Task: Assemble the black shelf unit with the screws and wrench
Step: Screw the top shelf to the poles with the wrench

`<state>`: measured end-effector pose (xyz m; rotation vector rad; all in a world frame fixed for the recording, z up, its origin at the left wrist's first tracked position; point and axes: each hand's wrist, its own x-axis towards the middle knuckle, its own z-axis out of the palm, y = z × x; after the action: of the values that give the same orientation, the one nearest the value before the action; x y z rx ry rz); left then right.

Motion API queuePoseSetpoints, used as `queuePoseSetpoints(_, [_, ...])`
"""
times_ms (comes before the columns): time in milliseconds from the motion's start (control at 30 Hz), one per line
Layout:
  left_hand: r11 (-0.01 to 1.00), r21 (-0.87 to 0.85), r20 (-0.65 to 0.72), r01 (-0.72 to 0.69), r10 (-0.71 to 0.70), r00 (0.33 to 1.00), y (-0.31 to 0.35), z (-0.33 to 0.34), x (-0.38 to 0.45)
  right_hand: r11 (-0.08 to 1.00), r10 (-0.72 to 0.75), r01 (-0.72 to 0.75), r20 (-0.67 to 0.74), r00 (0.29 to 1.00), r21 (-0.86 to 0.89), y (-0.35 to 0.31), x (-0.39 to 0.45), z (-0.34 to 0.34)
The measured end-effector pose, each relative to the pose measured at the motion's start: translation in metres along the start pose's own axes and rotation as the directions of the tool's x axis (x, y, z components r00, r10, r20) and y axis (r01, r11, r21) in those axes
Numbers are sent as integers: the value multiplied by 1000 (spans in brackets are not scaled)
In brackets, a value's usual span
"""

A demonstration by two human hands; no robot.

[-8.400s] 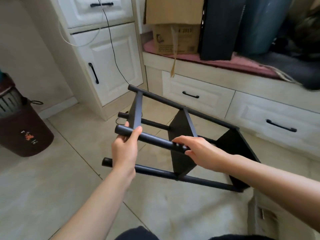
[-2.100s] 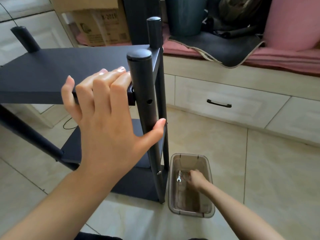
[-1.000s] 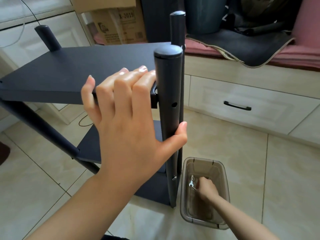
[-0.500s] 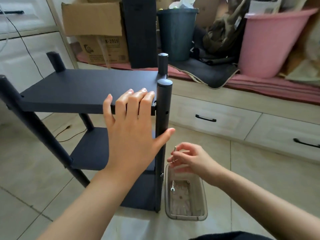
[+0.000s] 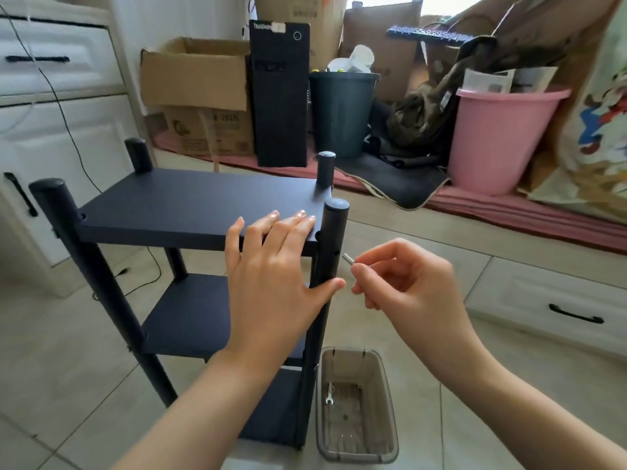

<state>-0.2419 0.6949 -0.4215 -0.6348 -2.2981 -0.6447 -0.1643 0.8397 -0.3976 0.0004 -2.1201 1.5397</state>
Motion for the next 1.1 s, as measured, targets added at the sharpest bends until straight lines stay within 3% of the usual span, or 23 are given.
queuePoseSetpoints(267, [999,-14,-49,-29,28,998,-3,3,-1,999,-21,21,2,1000,-28,2,7,9])
queuePoseSetpoints(467, [999,-32,38,-21,22,999,-1,-5,-1,998,-33,32,-15,999,-48,5,13,15])
queuePoseSetpoints(567, [976,-218,-37,-15,7,999,-4,-10,-6,999,-31,31,-16,999,-20,6,14,17])
queuePoseSetpoints(633, [907,-417,-159,60,-138,978,-1,-18,-11,999,-37,37,-4,999,-14,6,13,15])
queuePoseSetpoints(700, [796,-573,-187,194,-357,915,2,-25,-13,1000,-28,27,14,1000,14,6,13,13])
queuePoseSetpoints(733, [713,-644,-136,278,-464,876,3,-26,-13,999,-20,19,22,1000,43,7,13,12])
queuePoseSetpoints(867, [303,-778,243,549,-662,709,0,-20,-12,991,-27,22,41,999,134,6,7,10])
queuePoseSetpoints(967, [-105,-789,540,605,-588,603,2,-10,-10,992,-55,49,48,997,113,4,4,9])
queuePoseSetpoints(1100, [-329,-785,620,525,-415,666,3,-3,-4,996,-50,46,53,997,76,4,4,9])
